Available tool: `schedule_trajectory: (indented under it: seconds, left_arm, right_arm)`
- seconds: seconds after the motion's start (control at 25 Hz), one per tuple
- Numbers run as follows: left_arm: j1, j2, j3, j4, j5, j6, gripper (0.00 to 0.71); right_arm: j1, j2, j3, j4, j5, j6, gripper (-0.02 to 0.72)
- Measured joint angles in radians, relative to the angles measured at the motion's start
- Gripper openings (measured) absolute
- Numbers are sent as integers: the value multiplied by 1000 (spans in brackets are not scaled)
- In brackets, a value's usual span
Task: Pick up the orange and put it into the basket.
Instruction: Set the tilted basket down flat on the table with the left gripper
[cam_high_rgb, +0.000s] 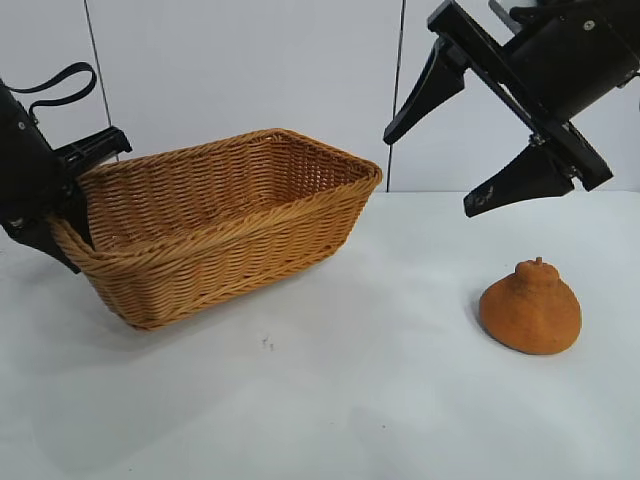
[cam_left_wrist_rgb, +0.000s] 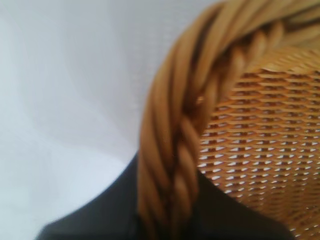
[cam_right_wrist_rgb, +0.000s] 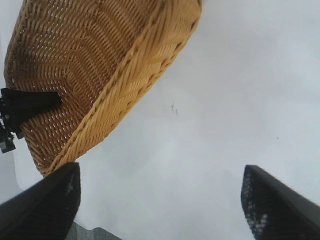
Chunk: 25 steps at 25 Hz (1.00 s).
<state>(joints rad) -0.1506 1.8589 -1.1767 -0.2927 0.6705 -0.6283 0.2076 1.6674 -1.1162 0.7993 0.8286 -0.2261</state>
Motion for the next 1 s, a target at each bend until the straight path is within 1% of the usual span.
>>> schedule_trajectory:
  seconds: [0.12, 0.2, 0.24, 0.4, 0.6, 0.8, 1.0]
  left_arm:
    - [4, 25, -49, 2, 38, 111, 85]
    - [4, 38, -71, 2, 53, 143, 85]
    - [4, 75, -116, 0, 102, 226, 85]
    - [4, 139, -185, -6, 208, 382, 85]
    - [4, 155, -197, -74, 280, 581, 85]
    - [-9, 155, -197, -89, 266, 610, 85]
    - [-37, 185, -197, -119, 196, 611, 85]
  right_arm:
    - [0, 0, 0, -1, 1, 0, 598]
    - [0, 0, 0, -1, 4, 1, 598]
    - [0, 0, 0, -1, 5, 0, 598]
    - [0, 0, 0, -1, 5, 1, 598]
    - [0, 0, 0, -1, 5, 1, 598]
    - [0, 0, 0, -1, 5, 1, 598]
    - [0, 0, 0, -1, 7, 1, 598]
